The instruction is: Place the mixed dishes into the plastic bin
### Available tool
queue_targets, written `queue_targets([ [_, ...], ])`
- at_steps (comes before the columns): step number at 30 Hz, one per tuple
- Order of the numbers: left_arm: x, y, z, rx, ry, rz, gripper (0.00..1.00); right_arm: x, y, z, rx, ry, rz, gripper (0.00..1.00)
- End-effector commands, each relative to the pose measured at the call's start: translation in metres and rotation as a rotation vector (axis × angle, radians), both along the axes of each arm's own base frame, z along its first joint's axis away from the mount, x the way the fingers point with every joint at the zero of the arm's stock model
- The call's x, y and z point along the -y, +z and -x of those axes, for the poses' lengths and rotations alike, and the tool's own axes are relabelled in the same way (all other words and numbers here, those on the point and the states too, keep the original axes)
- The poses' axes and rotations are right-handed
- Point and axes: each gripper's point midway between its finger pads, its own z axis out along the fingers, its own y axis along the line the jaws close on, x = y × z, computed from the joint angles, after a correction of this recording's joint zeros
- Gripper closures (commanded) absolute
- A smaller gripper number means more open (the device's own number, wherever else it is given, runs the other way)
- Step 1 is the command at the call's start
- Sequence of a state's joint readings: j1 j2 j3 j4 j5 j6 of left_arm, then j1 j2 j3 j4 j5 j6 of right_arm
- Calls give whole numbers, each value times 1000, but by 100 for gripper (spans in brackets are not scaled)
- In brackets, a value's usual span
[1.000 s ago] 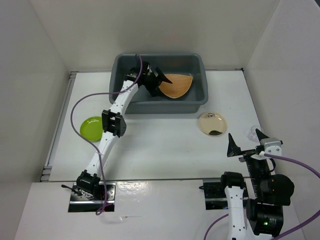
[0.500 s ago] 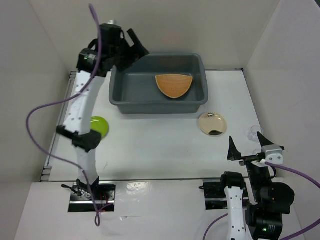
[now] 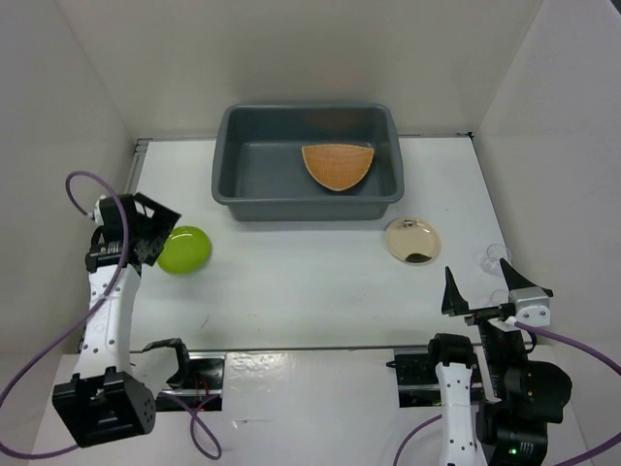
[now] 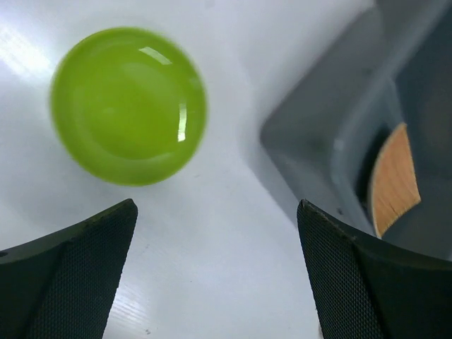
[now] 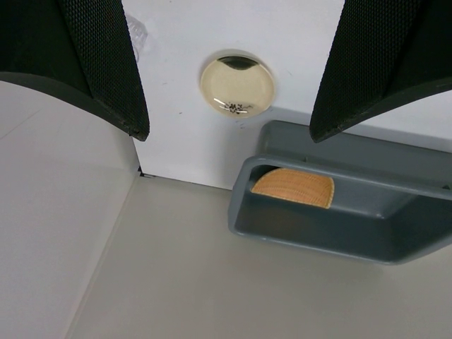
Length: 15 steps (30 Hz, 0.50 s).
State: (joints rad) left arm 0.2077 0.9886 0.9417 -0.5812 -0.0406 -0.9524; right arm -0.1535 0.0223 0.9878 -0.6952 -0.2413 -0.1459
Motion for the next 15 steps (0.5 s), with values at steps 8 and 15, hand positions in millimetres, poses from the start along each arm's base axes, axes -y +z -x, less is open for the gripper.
queue_targets([
  [8, 3, -109, 6, -31, 123, 459, 0, 2, 8, 2, 40, -22, -10, 2],
  [15, 1, -149, 15, -171, 195, 514, 0, 3, 8, 0, 31, -22, -11, 2],
])
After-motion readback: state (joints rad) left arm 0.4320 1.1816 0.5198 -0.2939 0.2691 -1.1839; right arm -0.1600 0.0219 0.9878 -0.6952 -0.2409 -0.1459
